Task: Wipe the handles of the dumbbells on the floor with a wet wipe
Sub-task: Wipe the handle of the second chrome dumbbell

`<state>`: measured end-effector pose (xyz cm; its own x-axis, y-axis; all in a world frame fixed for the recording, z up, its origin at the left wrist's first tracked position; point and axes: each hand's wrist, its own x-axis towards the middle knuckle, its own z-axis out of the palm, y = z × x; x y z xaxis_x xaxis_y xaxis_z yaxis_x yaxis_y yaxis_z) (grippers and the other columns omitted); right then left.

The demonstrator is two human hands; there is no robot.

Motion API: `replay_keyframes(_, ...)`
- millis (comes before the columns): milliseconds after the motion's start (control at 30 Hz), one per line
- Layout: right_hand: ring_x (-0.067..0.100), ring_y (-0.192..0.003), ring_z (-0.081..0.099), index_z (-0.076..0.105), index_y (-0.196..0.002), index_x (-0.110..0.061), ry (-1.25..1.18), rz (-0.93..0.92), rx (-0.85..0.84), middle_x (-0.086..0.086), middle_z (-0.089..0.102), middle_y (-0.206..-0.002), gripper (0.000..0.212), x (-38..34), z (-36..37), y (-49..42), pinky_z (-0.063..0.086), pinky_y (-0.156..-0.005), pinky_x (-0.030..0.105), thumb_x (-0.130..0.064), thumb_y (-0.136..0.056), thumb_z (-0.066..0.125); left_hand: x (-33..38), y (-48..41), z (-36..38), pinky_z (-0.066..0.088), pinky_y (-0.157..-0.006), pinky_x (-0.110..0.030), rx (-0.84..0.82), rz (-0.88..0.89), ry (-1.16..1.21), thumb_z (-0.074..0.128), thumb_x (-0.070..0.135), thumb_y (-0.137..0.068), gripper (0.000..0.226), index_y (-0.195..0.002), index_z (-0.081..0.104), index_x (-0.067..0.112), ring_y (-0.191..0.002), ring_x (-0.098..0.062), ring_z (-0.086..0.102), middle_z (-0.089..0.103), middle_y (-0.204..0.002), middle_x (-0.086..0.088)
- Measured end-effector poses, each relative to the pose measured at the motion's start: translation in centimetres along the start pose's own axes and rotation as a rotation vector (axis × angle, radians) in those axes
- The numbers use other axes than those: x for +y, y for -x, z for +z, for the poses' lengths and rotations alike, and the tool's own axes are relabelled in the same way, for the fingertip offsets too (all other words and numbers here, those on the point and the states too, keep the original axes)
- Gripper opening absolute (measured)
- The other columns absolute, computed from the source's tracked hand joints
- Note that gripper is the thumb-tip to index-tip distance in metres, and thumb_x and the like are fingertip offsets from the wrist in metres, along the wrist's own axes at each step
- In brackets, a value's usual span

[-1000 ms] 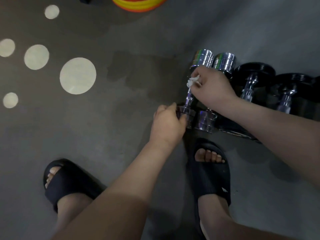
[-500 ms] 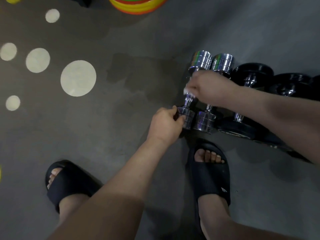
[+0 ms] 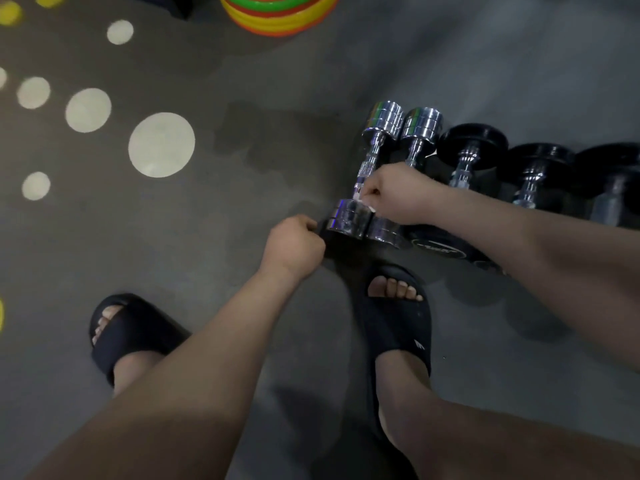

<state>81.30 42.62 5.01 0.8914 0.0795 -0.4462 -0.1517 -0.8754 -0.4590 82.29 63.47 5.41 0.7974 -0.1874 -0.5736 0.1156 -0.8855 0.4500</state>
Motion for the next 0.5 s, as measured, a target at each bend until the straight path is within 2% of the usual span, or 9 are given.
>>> replay_keyframes(133, 0.011, -0.066, 0.061, 0.074, -0.091, -0.021, -0.212, 0.133, 0.065, -0.007, 0.068, -0.075, 0.013, 0.0, -4.0, 3.7, 0.053, -0.069, 0.028, -0.026, -0.097, 0.064, 1.8, 3.2, -3.1, 0.044, -0.1, -0.026, 0.075, 0.075, -0.008, 0.048, 0.011, -0.093, 0.04, -0.127, 0.068, 0.016, -0.123, -0.027, 0.06, 0.068, -0.13, -0.008)
replay_keyframes(200, 0.012, -0.063, 0.06, 0.071, -0.091, -0.023, -0.383, 0.125, 0.114, -0.003, 0.067, -0.073, 0.012, -1.0, -6.2, 5.6, 0.051, -0.063, 0.025, -0.026, -0.099, 0.063, 3.3, 5.3, -5.2, 0.044, -0.1, -0.026, 0.134, 0.146, -0.018, 0.049, 0.014, -0.094, 0.038, -0.126, 0.069, 0.017, -0.122, -0.026, 0.06, 0.069, -0.128, -0.006)
replay_keyframes(300, 0.015, -0.066, 0.058, 0.067, -0.089, -0.015, -0.649, 0.043, 0.142, 0.006, 0.063, -0.077, 0.014, -3.9, -9.8, 8.9, 0.049, -0.054, 0.02, -0.016, -0.101, 0.06, 6.4, 8.9, -8.6, 0.042, -0.097, -0.024, 0.2, 0.246, -0.055, 0.05, 0.016, -0.095, 0.034, -0.125, 0.068, 0.016, -0.122, -0.023, 0.06, 0.069, -0.128, -0.004)
replay_keyframes(400, 0.005, -0.054, 0.054, 0.068, -0.099, -0.008, -0.62, -0.034, 0.199, 0.007, 0.062, -0.076, 0.009, -7.0, -14.3, 13.3, 0.044, -0.046, 0.015, -0.014, -0.101, 0.06, 10.2, 13.0, -12.4, 0.044, -0.093, -0.026, 0.215, 0.318, -0.175, 0.051, 0.018, -0.096, 0.031, -0.119, 0.07, 0.014, -0.119, -0.026, 0.06, 0.069, -0.126, -0.005)
replay_keyframes(500, 0.003, -0.055, 0.057, 0.069, -0.1, -0.007, -0.584, -0.061, 0.273, 0.005, 0.065, -0.076, 0.011, -9.0, -19.1, 17.4, 0.047, -0.05, 0.018, -0.014, -0.101, 0.06, 14.4, 16.7, -15.9, 0.049, -0.087, -0.031, 0.224, 0.417, -0.336, 0.051, 0.021, -0.094, 0.025, -0.103, 0.072, 0.01, -0.112, -0.032, 0.062, 0.071, -0.115, -0.012)
